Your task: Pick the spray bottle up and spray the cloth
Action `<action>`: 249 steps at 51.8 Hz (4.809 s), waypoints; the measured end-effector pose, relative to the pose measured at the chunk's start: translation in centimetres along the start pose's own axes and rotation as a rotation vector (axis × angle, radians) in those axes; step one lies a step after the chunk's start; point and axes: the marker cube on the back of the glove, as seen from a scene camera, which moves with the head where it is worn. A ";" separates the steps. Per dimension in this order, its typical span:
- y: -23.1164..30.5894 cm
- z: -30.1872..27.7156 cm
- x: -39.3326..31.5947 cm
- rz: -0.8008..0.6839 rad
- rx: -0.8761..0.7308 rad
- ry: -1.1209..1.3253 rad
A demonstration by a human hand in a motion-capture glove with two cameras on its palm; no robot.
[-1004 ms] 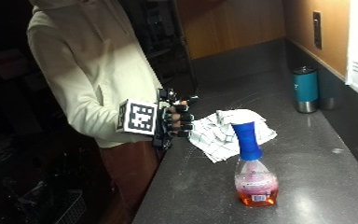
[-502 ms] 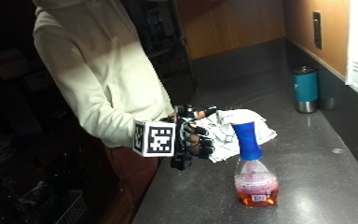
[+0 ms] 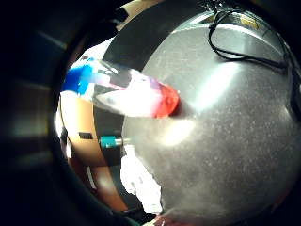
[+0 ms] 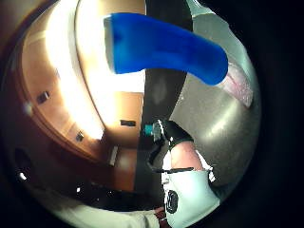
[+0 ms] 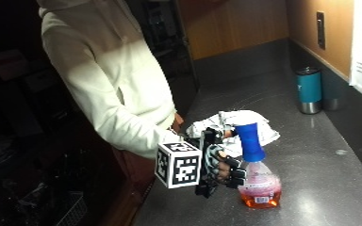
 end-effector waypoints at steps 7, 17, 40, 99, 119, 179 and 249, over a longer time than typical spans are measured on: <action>-1.5 0.8 0.4 0.026 0.001 -0.003; -2.5 1.8 0.3 0.010 0.004 -0.010; -5.2 2.9 -0.5 0.007 0.133 -0.090; -9.8 4.3 -5.2 -0.140 -0.028 0.260; -4.2 5.4 -14.6 -0.573 -0.500 0.713; 15.7 12.3 -20.2 -1.052 -0.927 1.322; 36.8 41.8 -27.3 -0.409 -0.895 -0.284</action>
